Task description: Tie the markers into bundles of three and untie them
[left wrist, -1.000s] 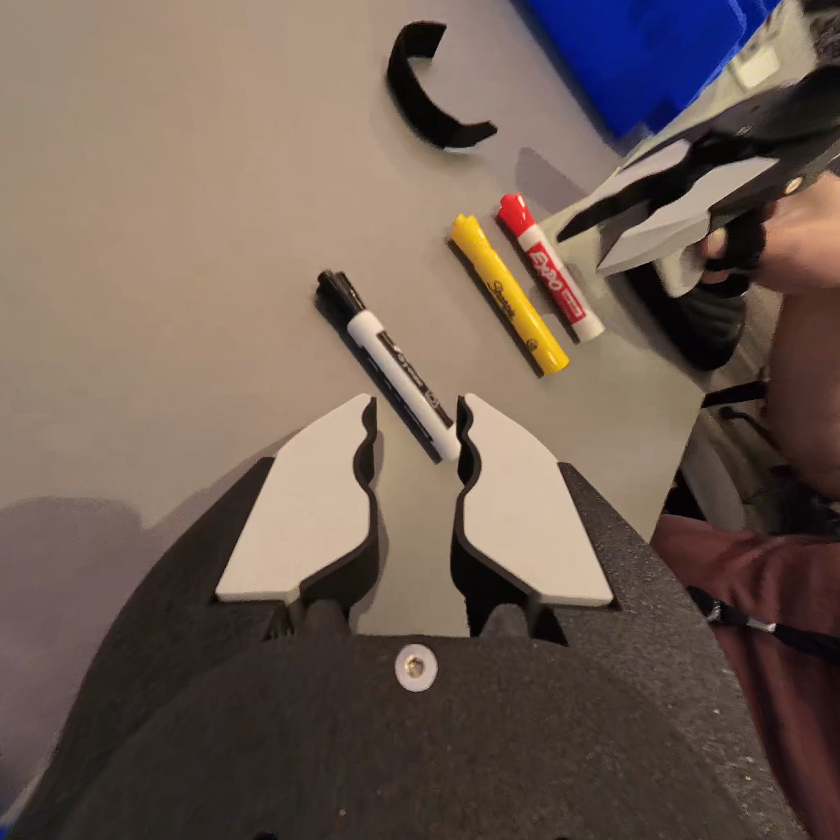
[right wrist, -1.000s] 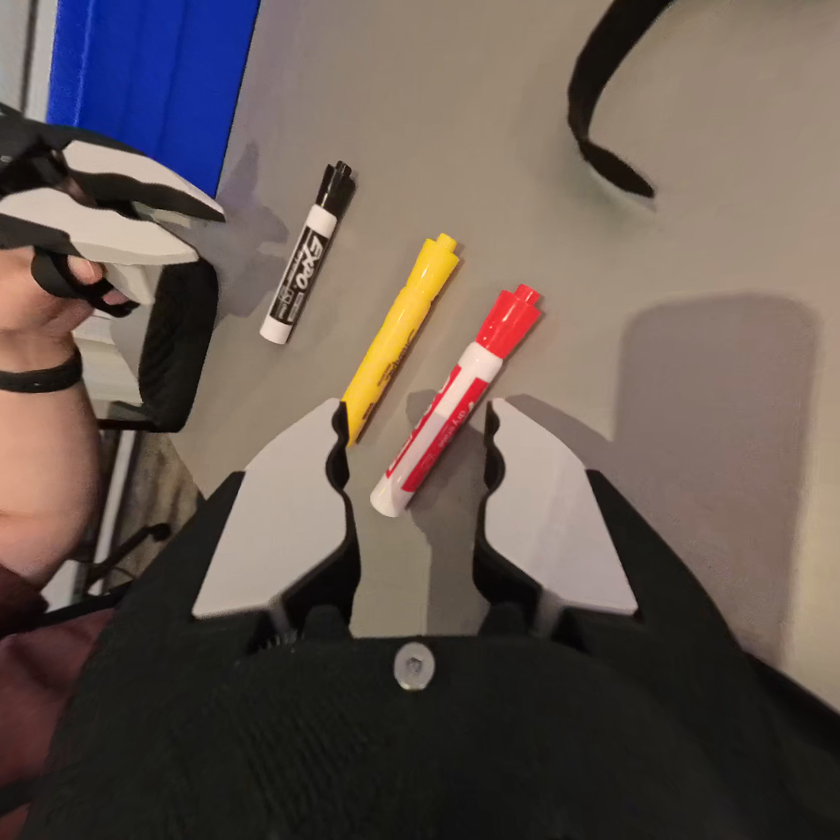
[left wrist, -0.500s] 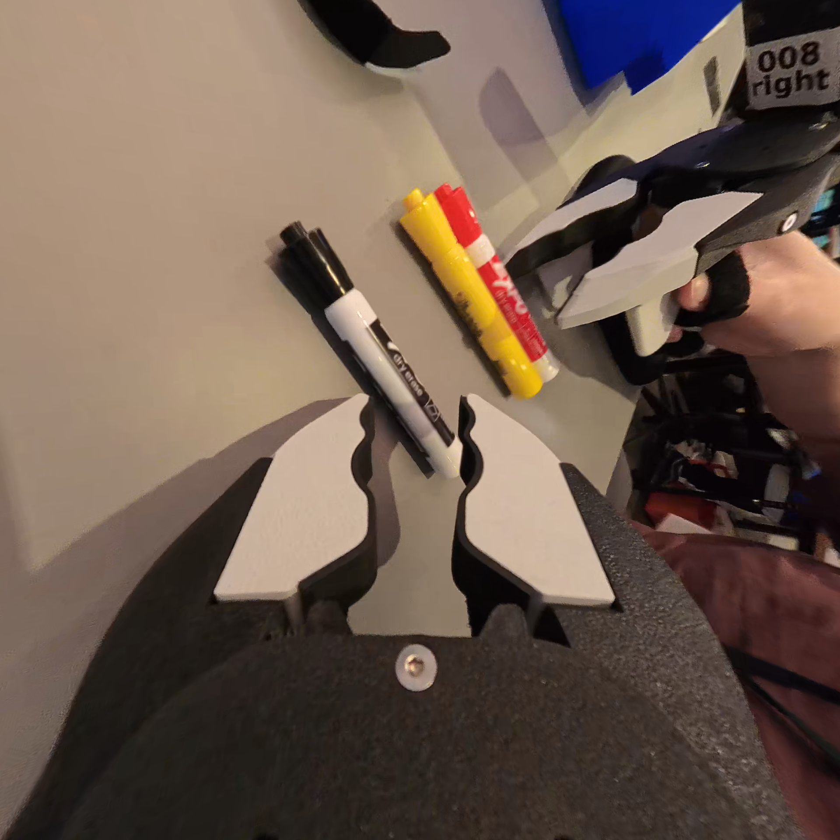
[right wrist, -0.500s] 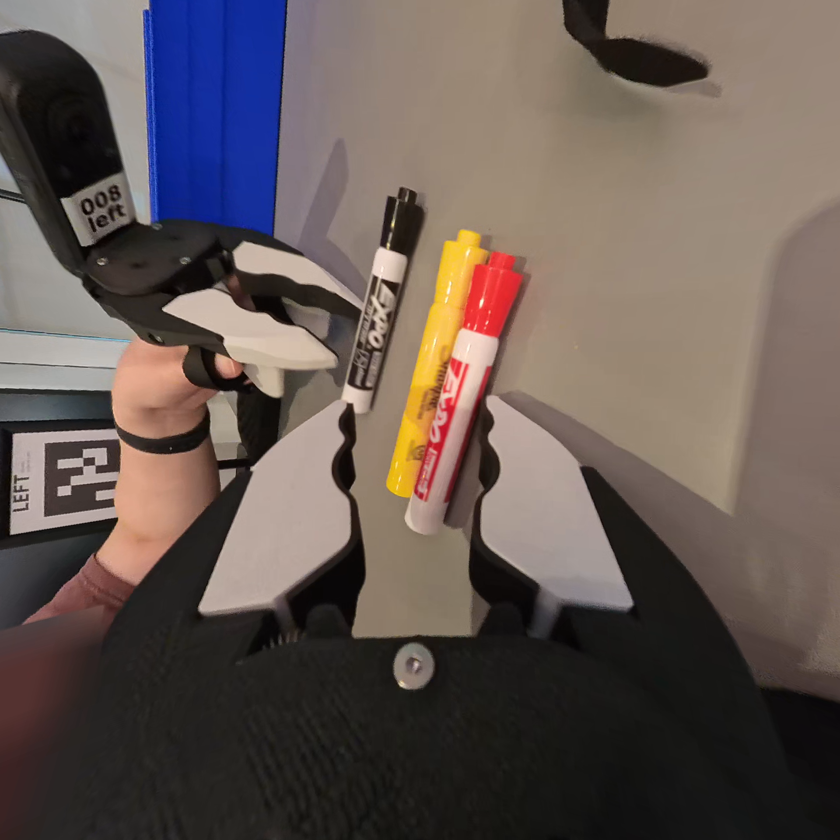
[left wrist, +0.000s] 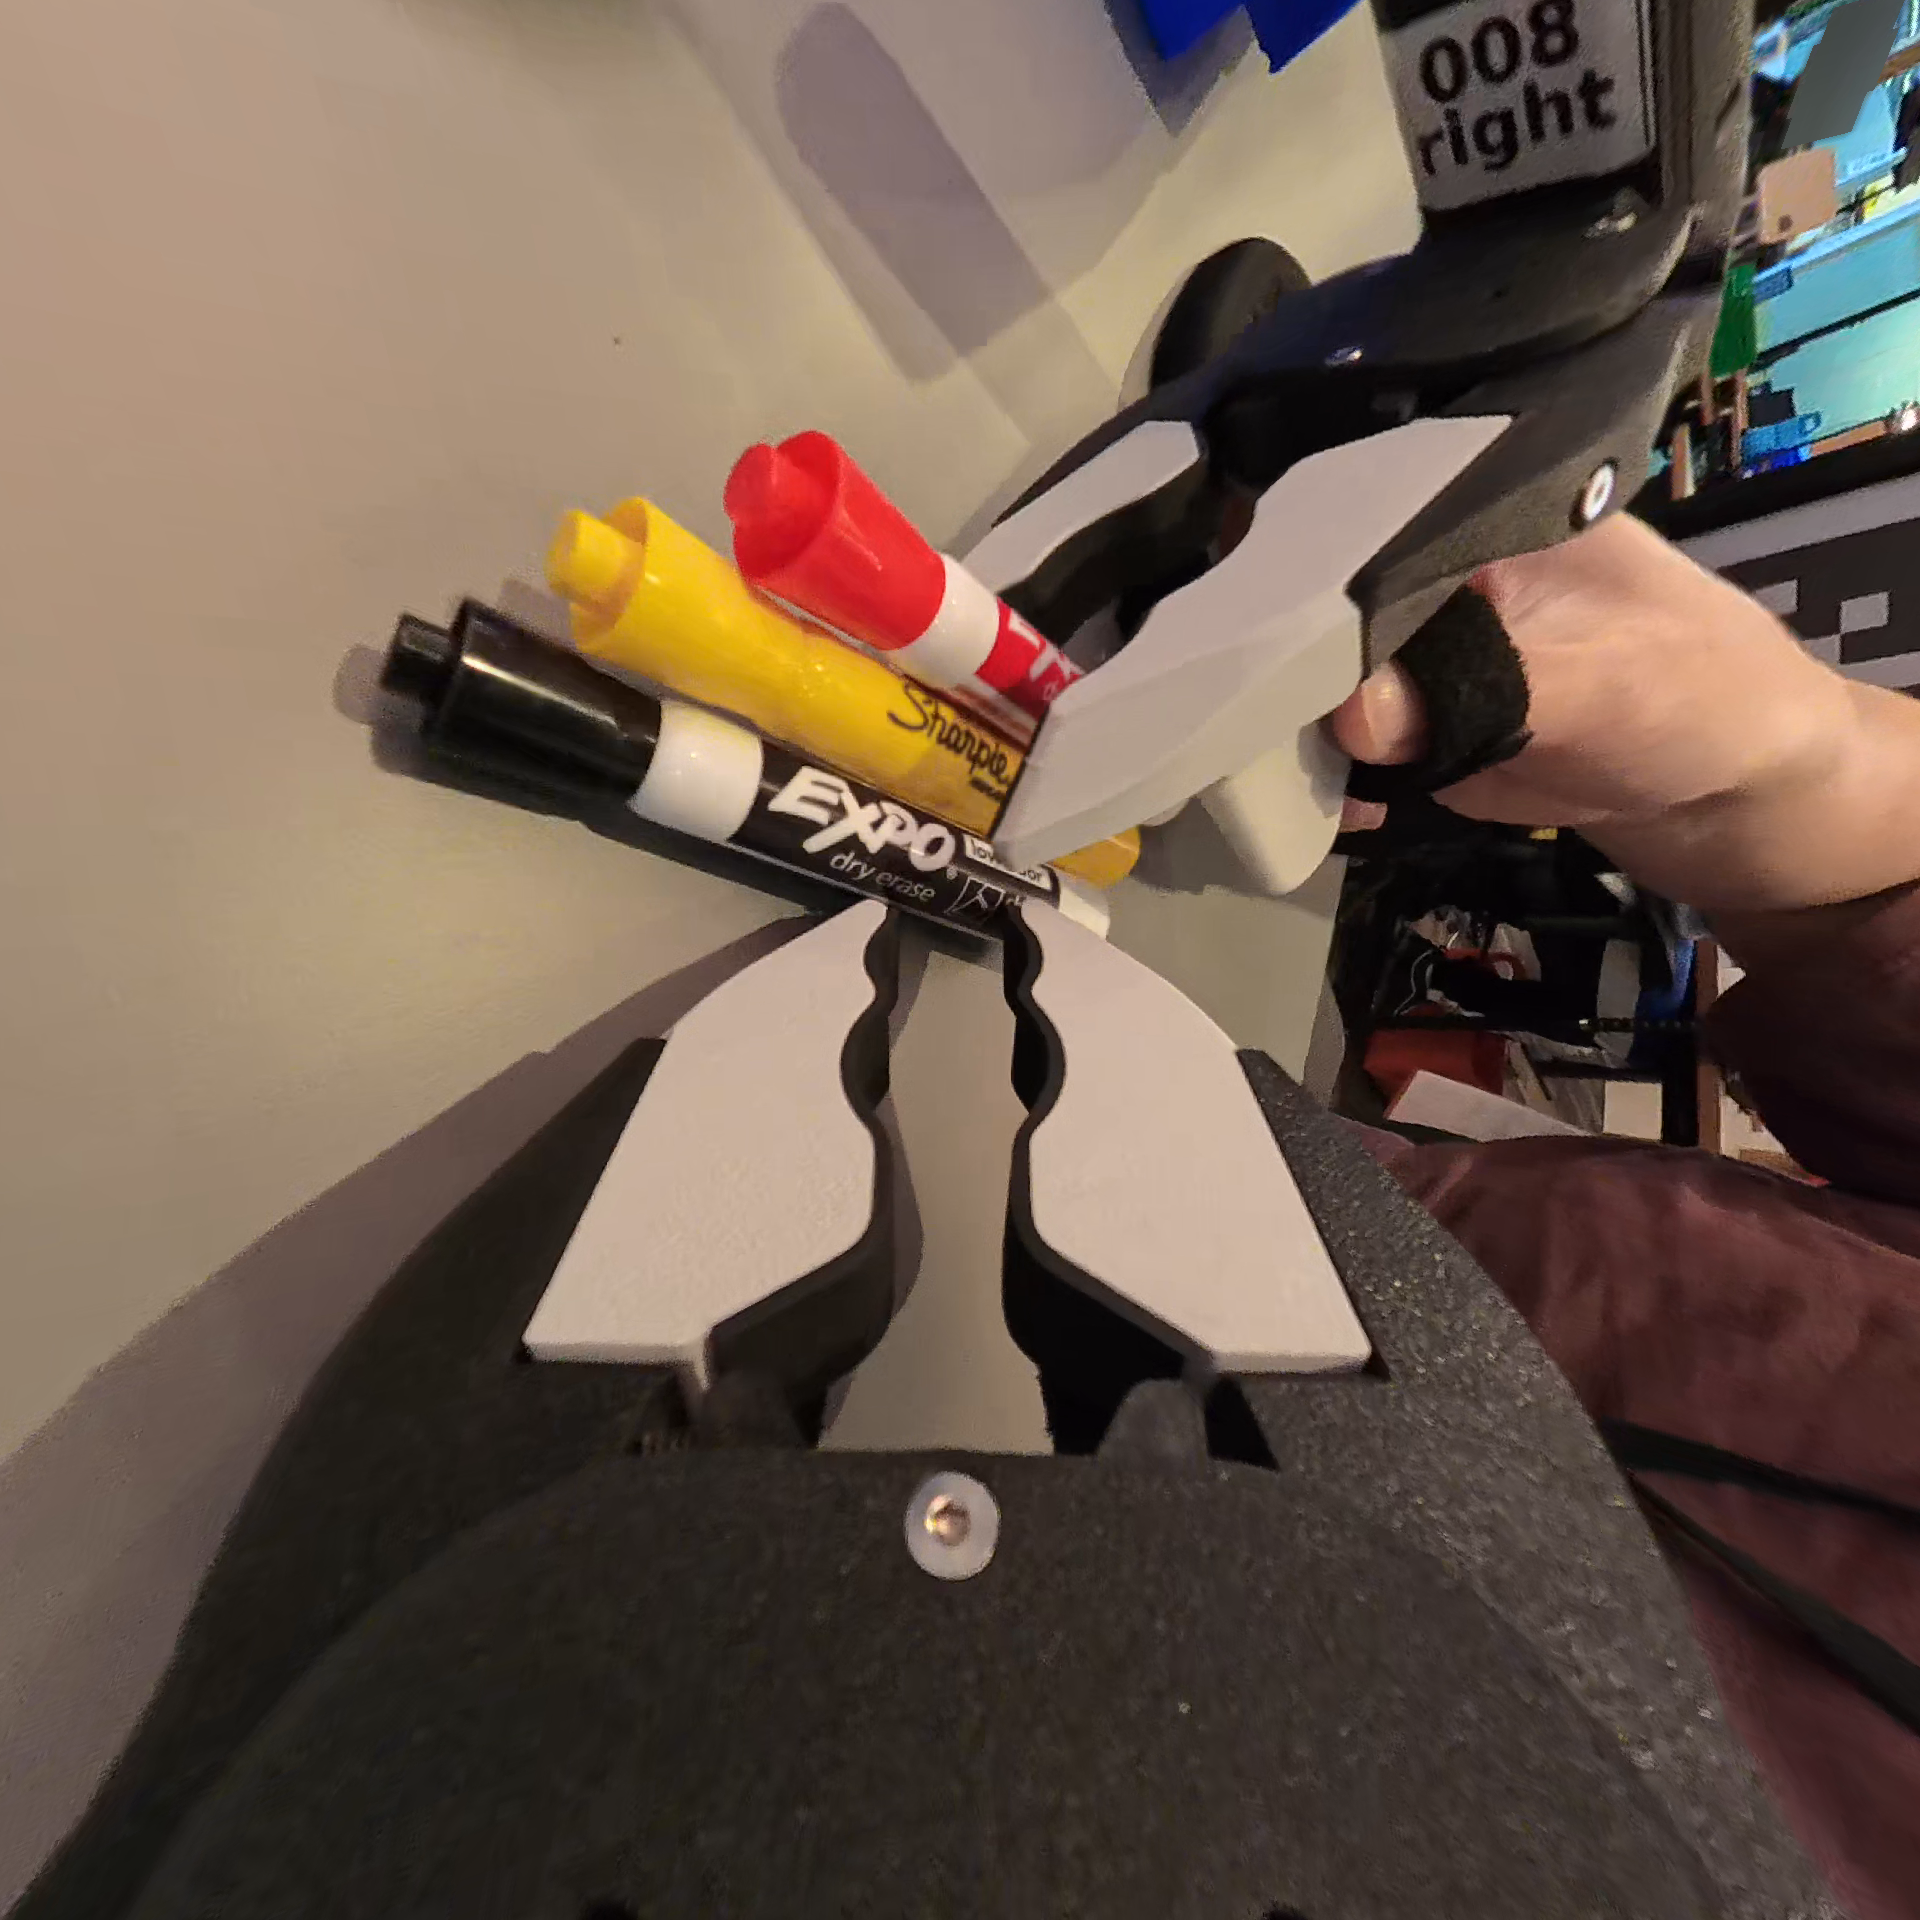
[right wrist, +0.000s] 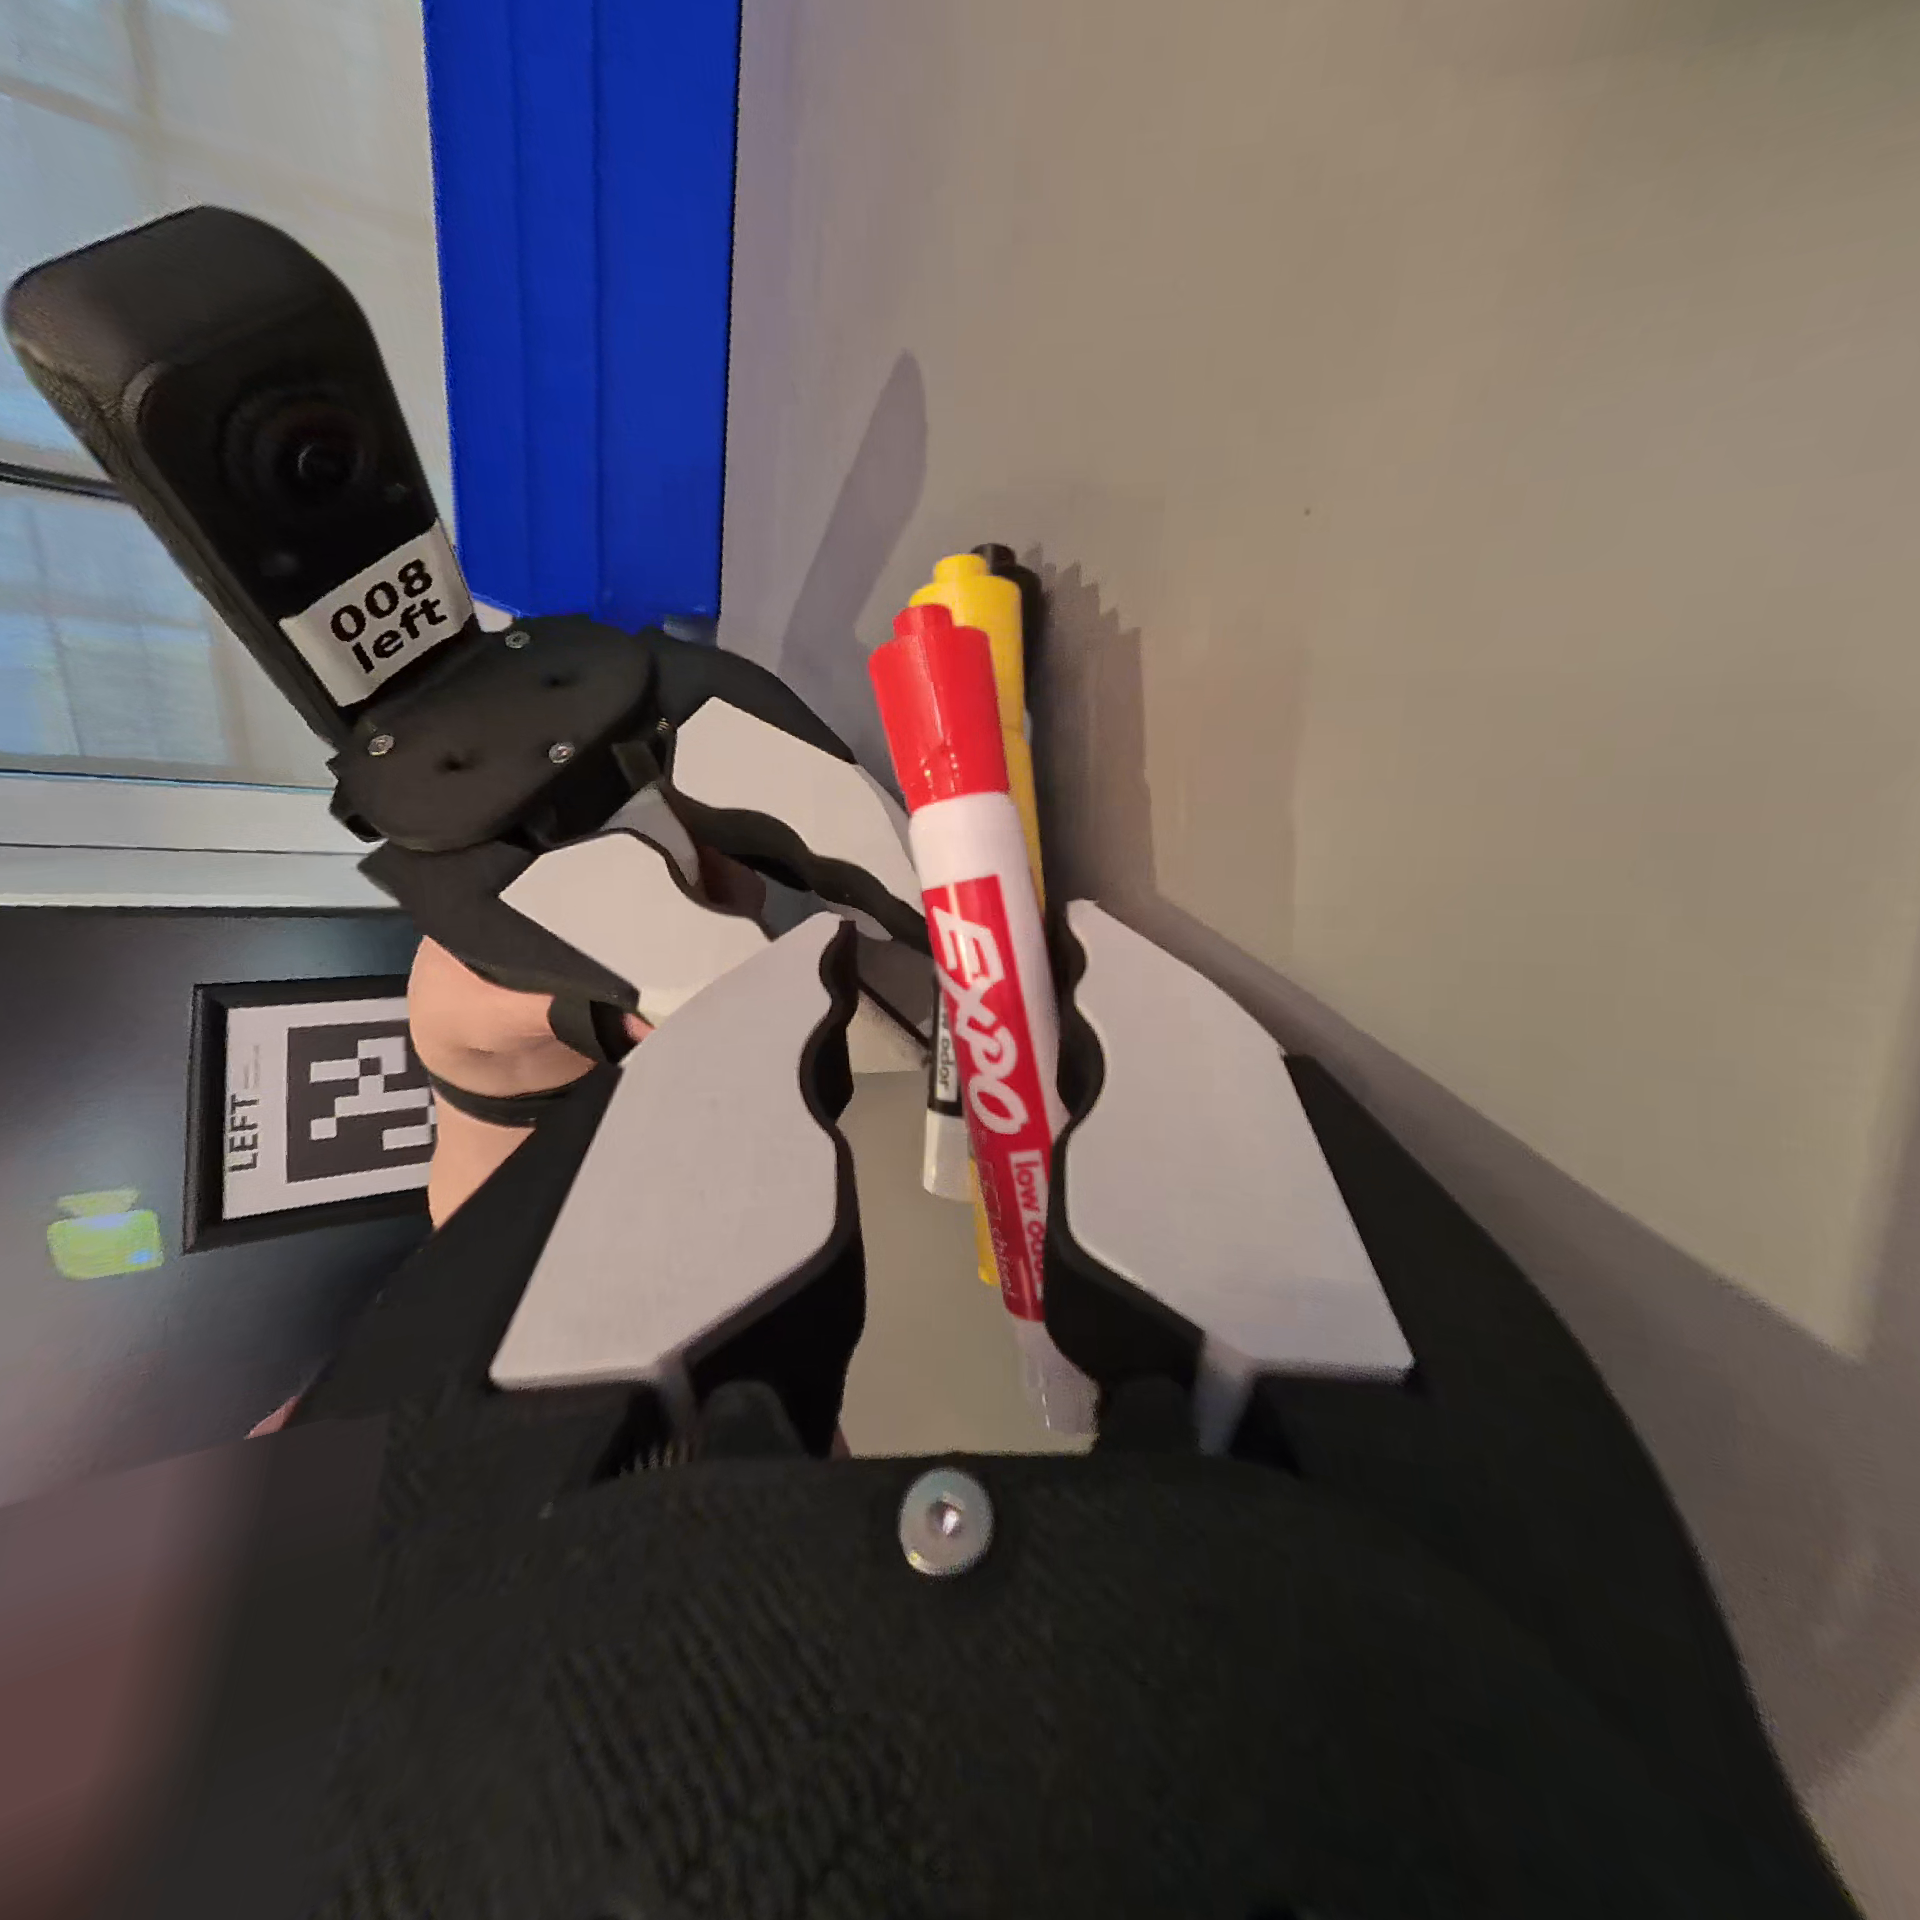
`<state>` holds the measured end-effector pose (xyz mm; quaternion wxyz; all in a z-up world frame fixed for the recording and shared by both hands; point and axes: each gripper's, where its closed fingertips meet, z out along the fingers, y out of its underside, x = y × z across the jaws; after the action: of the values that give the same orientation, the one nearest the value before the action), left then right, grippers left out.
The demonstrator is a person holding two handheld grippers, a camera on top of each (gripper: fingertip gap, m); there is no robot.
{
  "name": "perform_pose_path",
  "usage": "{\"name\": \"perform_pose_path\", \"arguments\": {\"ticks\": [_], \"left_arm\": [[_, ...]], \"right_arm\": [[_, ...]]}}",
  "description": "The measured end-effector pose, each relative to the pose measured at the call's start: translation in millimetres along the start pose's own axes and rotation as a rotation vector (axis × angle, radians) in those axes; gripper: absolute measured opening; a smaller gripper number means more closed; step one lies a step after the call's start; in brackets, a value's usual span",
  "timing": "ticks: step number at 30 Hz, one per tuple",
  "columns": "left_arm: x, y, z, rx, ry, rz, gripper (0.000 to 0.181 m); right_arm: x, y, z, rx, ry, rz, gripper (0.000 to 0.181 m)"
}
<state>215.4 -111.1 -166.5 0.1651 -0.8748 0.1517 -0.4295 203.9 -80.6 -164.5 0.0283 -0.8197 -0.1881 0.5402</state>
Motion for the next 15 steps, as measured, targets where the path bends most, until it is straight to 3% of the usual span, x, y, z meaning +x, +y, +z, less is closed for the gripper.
{"name": "perform_pose_path", "arguments": {"ticks": [12, 15], "left_arm": [[5, 7, 3, -0.02, -0.011, 0.116, 0.009], [7, 4, 0, 0.029, -0.003, 0.118, 0.017]], "right_arm": [[-10, 21, 9, -0.308, -0.112, 0.019, 0.021], [-10, 23, 7, -0.341, -0.124, -0.04, 0.02]]}}
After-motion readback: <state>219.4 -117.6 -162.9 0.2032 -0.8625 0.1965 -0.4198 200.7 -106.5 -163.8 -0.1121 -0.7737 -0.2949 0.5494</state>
